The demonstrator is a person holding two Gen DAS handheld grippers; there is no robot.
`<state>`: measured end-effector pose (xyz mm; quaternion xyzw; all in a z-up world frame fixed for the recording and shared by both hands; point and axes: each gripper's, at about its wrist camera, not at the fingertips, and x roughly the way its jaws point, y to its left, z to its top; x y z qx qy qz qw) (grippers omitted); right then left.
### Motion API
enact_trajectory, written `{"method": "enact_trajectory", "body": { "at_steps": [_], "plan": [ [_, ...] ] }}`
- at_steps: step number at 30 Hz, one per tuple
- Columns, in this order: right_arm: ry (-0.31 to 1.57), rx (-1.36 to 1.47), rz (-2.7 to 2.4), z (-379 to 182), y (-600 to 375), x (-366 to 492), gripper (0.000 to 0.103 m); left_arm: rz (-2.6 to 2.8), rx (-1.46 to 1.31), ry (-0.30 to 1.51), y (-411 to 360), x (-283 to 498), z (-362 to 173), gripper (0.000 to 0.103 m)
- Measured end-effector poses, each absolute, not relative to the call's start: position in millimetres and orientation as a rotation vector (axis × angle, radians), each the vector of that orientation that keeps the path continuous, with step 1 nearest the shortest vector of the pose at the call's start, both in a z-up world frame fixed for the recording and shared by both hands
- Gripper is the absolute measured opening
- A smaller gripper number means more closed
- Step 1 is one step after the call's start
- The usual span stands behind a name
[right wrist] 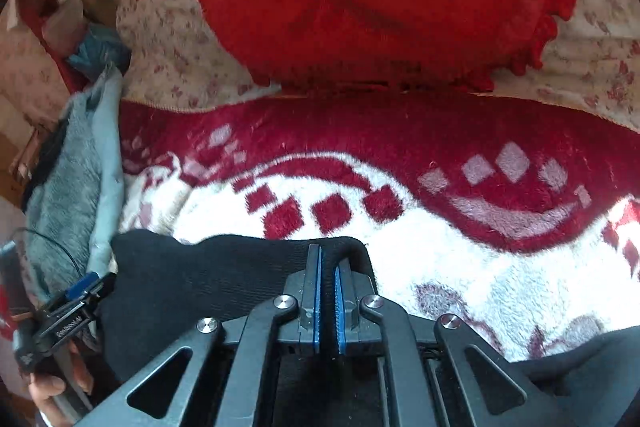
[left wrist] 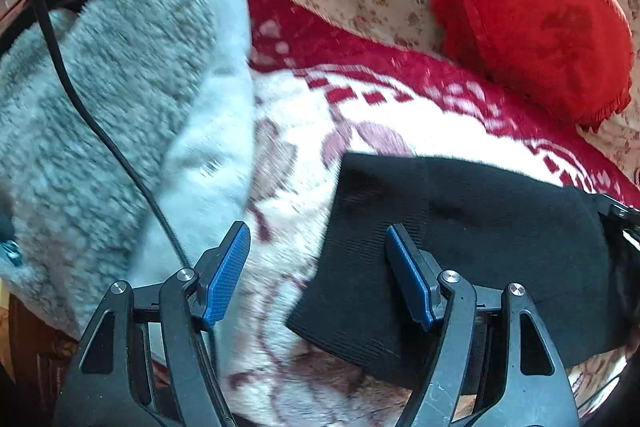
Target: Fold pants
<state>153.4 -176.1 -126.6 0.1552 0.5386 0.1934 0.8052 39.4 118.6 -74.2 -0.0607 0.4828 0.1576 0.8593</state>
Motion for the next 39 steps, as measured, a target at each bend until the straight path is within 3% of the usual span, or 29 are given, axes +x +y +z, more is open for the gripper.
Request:
{"method": "enact_trajectory", "body": {
  "at_steps": [10, 14, 21, 29, 39],
  "plan": [
    [1.049, 0.188, 0.578, -57, -156, 100, 0.008, 0.311, -0.143, 0.993, 128, 19, -47, 0.070],
    [1.055, 0.117, 0.762, -58, -104, 75, 0.012, 0.284, -0.213, 1.036, 132, 11, -56, 0.070],
    [1.061, -0.116, 0.594, -93, -61, 90, 0.021, 0.261, -0.216, 1.017, 115, 19, -56, 0.070],
    [1.064, -0.045, 0.498, -123, -71, 137, 0.024, 0.269, -0.105, 1.020, 87, 47, -73, 0.070],
    [1.049, 0.030, 0.552, -79, -102, 97, 0.025, 0.246, -0.090, 0.986, 70, 38, -54, 0.070]
  ]
}}
